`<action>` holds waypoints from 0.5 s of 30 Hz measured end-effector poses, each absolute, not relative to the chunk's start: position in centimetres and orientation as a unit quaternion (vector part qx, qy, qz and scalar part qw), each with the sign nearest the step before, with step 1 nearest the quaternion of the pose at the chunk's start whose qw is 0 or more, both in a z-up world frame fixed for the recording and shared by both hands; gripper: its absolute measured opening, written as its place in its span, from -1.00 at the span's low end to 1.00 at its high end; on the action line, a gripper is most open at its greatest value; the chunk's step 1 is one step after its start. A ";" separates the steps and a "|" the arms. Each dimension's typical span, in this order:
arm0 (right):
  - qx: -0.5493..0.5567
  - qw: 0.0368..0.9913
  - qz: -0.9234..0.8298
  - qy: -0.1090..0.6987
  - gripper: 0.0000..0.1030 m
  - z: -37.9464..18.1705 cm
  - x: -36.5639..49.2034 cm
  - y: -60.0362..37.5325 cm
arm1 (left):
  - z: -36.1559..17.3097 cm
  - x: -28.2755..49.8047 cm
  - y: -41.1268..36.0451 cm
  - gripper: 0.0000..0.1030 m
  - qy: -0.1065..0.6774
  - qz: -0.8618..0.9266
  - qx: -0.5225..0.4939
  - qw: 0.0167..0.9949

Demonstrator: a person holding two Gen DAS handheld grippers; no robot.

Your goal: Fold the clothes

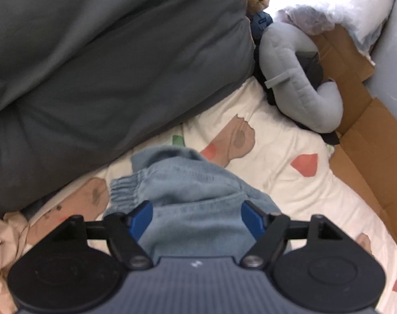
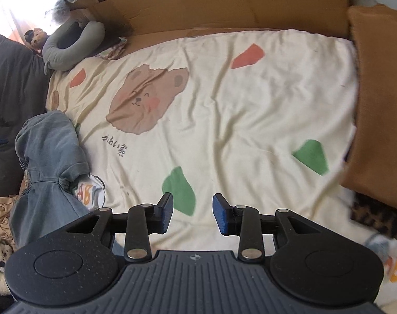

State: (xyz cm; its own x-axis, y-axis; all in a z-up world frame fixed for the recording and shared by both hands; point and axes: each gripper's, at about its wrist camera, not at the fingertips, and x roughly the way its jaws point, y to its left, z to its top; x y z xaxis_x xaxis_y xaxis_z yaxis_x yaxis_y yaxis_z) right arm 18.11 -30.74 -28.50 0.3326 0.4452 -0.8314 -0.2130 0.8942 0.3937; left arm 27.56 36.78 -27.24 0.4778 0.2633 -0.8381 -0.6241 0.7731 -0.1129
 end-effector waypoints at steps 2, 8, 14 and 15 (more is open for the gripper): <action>0.099 0.806 0.211 0.544 -0.21 -29.0 18.6 -30.0 | -27.9 28.6 37.2 0.52 0.441 0.269 -0.199 0.833; 0.098 0.799 0.216 0.552 -0.21 -30.3 19.5 -29.0 | -29.8 31.4 39.5 0.57 0.456 0.281 -0.178 0.825; 0.101 0.797 0.214 0.556 -0.21 -31.2 19.4 -29.3 | -31.6 33.3 41.3 0.70 0.480 0.282 -0.172 0.813; 0.100 0.796 0.213 0.558 -0.21 -31.4 19.3 -29.3 | -32.0 33.4 41.6 0.76 0.485 0.284 -0.174 0.809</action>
State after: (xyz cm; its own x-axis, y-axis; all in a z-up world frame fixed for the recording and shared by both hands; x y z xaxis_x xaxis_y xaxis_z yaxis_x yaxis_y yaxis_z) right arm 19.32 -29.29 -31.37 0.2858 0.4514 -0.8453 -0.2275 0.8888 0.3978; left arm 33.43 41.56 -32.00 0.3681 0.2902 -0.8833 -0.6273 0.7788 -0.0056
